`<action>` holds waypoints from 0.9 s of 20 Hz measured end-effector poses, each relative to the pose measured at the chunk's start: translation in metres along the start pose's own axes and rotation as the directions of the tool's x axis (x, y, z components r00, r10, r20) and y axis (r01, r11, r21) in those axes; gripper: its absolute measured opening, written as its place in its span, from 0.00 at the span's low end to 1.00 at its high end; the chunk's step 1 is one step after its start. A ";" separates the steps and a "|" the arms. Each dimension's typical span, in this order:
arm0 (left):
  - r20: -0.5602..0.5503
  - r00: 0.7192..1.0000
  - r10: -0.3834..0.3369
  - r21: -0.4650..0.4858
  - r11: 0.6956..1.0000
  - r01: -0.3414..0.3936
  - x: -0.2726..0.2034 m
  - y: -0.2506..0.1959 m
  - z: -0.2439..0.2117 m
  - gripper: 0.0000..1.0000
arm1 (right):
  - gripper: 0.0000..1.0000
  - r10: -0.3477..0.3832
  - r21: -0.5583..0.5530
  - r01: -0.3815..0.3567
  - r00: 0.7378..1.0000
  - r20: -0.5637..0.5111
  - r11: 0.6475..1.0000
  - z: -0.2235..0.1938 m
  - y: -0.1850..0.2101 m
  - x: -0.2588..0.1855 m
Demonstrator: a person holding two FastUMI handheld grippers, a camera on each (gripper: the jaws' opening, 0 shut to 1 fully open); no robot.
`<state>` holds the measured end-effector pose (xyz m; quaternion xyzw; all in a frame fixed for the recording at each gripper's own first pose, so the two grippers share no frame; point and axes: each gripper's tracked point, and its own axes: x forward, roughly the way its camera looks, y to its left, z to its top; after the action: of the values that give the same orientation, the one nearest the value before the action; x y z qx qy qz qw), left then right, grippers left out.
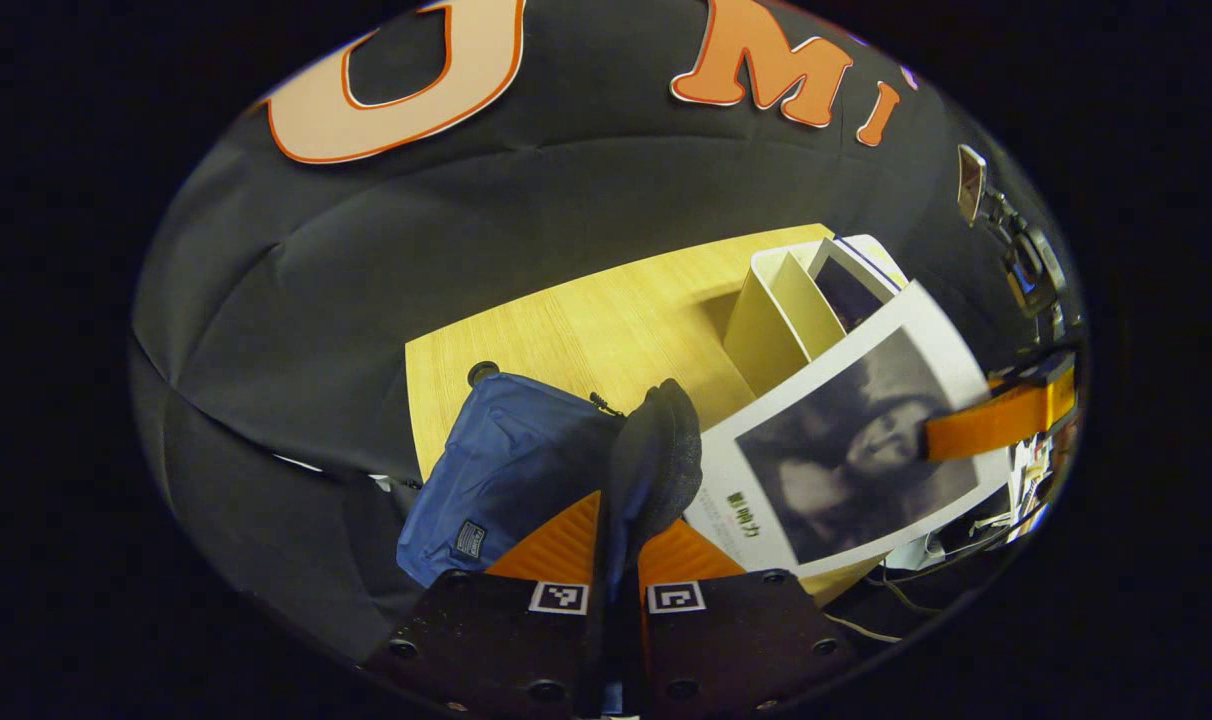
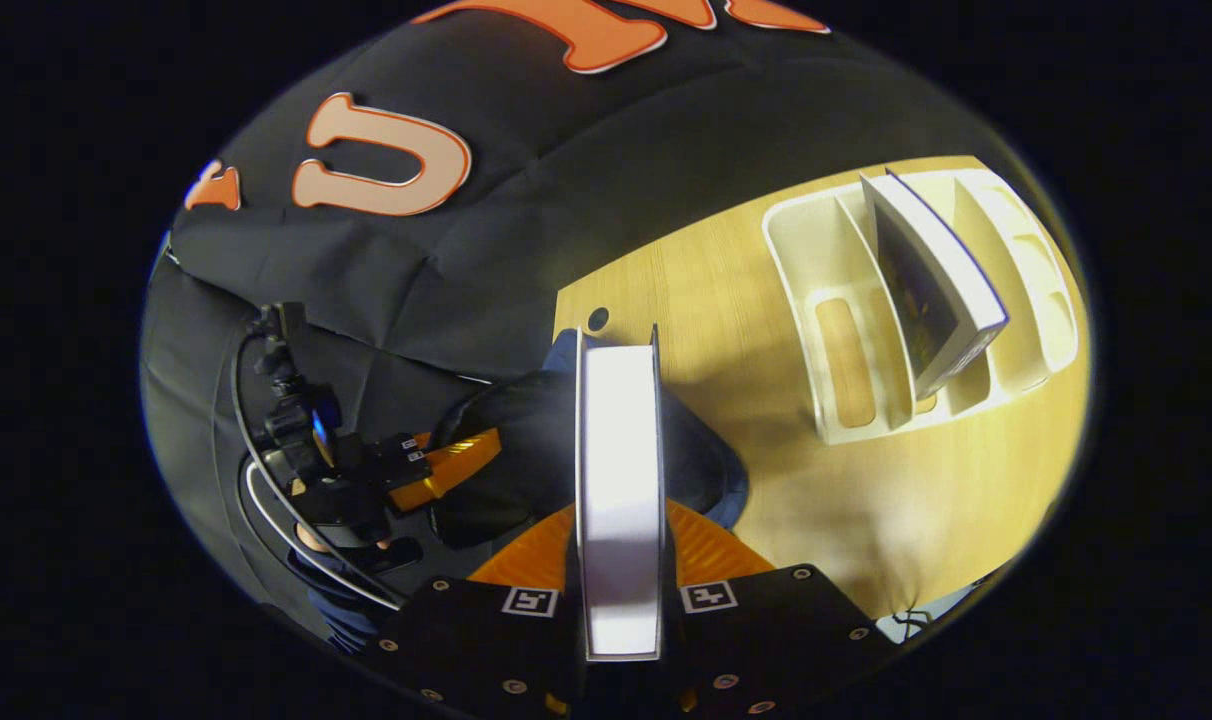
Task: Open the schoolbag, grab two books from the bookshelf and put them into the schoolbag.
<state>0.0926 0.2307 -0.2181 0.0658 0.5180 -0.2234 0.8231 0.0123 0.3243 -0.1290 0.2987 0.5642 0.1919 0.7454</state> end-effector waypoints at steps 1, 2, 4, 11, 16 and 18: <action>0.002 1.000 -0.006 0.001 1.000 0.006 -0.001 -0.001 0.001 0.07 | 0.30 0.011 0.010 -0.011 1.000 -0.010 1.000 -0.006 0.004 0.013; 0.006 1.000 -0.012 0.003 1.000 0.012 -0.003 -0.002 0.003 0.07 | 0.30 0.018 0.025 -0.017 1.000 -0.018 1.000 -0.011 0.005 0.024; 0.011 1.000 -0.021 -0.002 1.000 0.021 -0.005 -0.002 0.004 0.07 | 0.30 0.036 0.046 -0.034 0.999 -0.032 0.998 -0.022 0.007 0.043; 0.024 0.998 -0.055 -0.020 0.998 0.055 -0.011 -0.009 -0.003 0.07 | 0.29 0.076 0.143 -0.072 0.997 -0.019 0.987 -0.039 0.024 0.115; 0.042 0.996 -0.081 -0.029 0.996 0.082 -0.015 -0.016 -0.007 0.07 | 0.29 0.124 0.234 -0.129 0.992 0.035 0.964 -0.033 0.026 0.154; 0.047 0.995 -0.087 -0.026 0.996 0.088 -0.018 -0.017 -0.010 0.07 | 0.29 0.146 0.270 -0.157 0.987 0.061 0.950 -0.030 0.028 0.167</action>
<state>0.0704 0.2240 -0.2044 0.0262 0.5043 -0.2534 0.8251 0.0339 0.4561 -0.2377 0.4453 0.5454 0.1626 0.6912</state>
